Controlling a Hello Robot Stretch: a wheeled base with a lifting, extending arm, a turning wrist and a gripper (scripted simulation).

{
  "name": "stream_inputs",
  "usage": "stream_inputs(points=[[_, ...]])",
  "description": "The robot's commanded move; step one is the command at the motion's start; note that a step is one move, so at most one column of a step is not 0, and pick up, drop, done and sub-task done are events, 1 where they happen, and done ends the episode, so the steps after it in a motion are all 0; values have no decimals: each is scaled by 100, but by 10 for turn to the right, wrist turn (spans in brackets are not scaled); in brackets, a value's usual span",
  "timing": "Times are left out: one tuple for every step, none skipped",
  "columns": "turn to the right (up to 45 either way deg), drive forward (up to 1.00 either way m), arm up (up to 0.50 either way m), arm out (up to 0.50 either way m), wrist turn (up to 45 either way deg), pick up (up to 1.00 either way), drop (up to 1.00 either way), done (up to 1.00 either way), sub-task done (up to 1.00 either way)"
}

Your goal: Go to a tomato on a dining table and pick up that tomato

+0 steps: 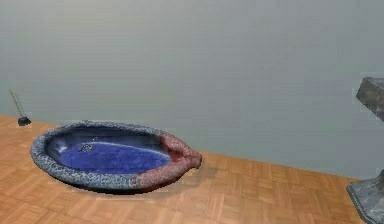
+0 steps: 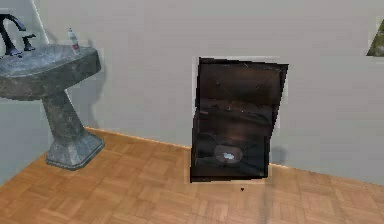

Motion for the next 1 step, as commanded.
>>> stream_inputs(points=[[0,5,0,0,0,0,0,0,0]])
